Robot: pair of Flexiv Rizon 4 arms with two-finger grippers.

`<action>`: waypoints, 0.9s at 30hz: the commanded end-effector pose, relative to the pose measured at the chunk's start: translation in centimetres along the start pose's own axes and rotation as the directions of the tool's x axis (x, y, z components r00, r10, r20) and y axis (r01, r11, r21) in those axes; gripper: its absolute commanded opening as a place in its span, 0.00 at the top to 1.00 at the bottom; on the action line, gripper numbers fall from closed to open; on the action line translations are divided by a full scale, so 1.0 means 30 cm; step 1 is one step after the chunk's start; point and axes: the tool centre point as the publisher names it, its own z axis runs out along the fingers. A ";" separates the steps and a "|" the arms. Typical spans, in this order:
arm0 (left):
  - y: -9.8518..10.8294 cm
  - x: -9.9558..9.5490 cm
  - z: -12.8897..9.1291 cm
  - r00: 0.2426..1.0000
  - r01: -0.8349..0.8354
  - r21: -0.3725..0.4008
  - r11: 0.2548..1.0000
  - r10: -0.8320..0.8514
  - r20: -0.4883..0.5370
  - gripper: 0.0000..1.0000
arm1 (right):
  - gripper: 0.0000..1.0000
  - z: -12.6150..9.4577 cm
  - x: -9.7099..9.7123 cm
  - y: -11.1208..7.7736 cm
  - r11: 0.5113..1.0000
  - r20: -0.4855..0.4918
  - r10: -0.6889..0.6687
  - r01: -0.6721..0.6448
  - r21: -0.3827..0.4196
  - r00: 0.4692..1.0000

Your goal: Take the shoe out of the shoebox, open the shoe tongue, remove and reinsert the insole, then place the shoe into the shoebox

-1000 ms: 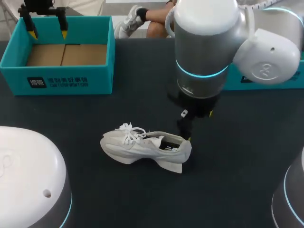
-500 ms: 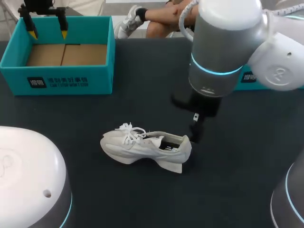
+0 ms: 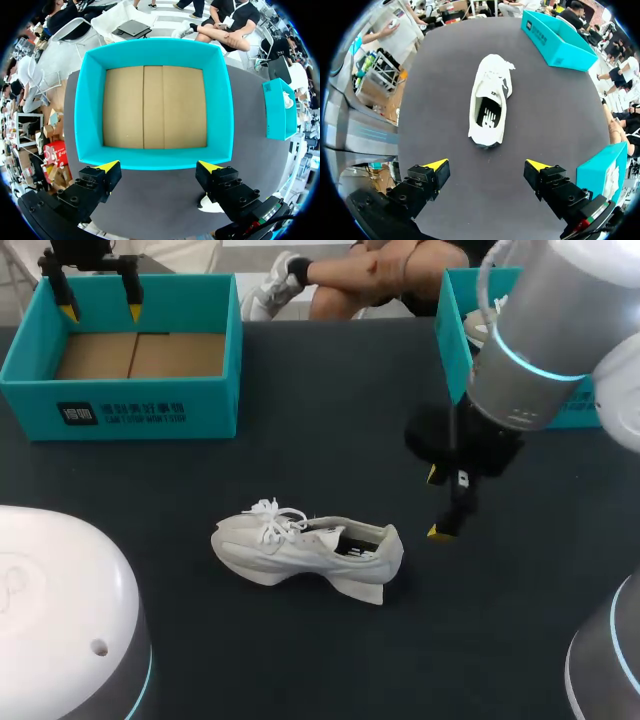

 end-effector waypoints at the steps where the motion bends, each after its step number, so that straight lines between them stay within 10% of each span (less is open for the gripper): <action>1: 0.001 0.000 0.000 1.000 0.000 0.000 1.000 0.000 0.001 0.00 | 0.00 0.005 0.032 -0.057 0.939 0.036 -0.018 0.029 -0.344 0.999; 14: 0.001 0.000 0.000 1.000 0.000 0.000 1.000 0.000 0.001 0.00 | 0.00 0.005 0.032 -0.057 0.939 0.036 -0.018 0.029 -0.344 0.999; 27: 0.001 0.000 0.000 1.000 0.000 0.000 1.000 0.000 0.001 0.00 | 0.00 0.153 0.014 -0.132 0.827 -0.054 0.026 -0.052 -0.560 0.998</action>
